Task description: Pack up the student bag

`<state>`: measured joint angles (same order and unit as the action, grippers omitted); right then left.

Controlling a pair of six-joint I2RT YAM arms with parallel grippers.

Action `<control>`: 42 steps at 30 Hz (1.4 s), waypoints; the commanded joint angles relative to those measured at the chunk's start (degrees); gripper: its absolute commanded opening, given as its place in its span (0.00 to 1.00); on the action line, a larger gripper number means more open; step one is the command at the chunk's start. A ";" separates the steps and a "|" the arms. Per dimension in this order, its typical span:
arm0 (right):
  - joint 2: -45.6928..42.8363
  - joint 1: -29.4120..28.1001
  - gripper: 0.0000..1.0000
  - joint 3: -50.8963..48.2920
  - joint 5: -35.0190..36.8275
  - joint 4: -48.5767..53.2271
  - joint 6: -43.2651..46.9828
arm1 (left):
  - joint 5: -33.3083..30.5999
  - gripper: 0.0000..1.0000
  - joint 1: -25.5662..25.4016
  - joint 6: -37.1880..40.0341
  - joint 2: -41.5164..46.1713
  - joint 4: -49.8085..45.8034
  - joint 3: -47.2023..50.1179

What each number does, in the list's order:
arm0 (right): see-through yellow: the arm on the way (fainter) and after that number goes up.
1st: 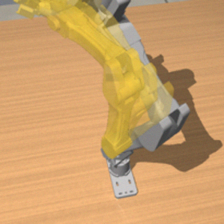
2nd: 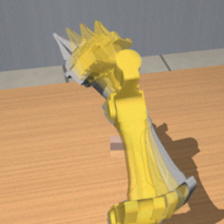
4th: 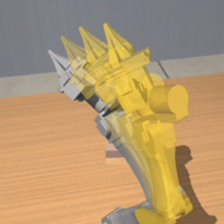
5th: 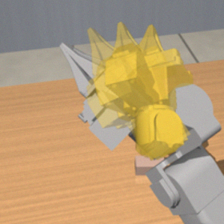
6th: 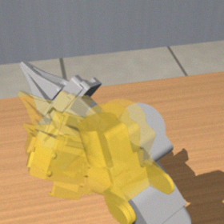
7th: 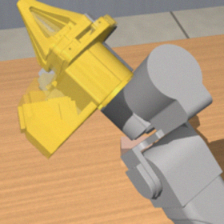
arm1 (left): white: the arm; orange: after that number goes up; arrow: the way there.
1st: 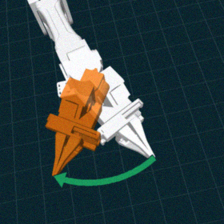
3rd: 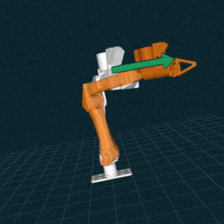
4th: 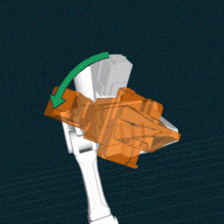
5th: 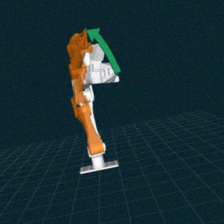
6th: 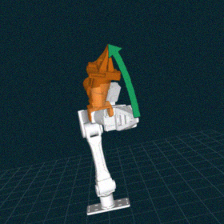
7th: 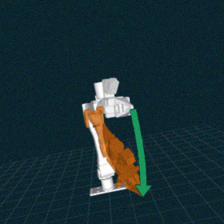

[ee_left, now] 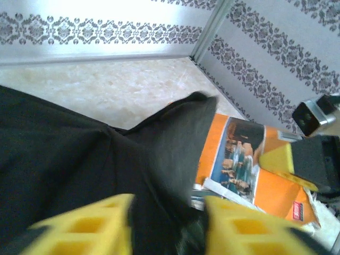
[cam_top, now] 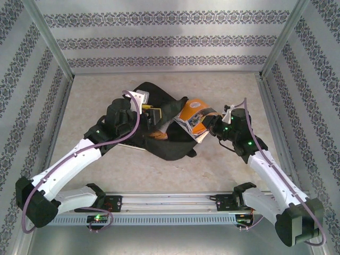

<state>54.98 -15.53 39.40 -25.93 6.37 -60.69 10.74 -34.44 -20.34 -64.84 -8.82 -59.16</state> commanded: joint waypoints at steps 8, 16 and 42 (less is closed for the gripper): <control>4.23 0.34 0.00 0.43 -4.51 -17.30 -12.69 | 1.01 0.92 -0.11 9.54 -13.41 -30.77 -26.55; 2.45 -0.03 0.00 -0.80 -3.93 -16.71 -11.84 | 8.84 0.90 -0.11 5.61 -25.31 -33.25 -31.56; 2.65 -3.55 0.00 -1.43 -0.82 -16.11 -9.54 | 6.84 0.83 -2.61 -0.57 -29.08 -33.23 -33.93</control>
<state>58.24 -17.85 36.95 -25.96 -3.70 -71.64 21.63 -35.92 -20.01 -91.92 -38.94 -91.09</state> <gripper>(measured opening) 0.129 0.829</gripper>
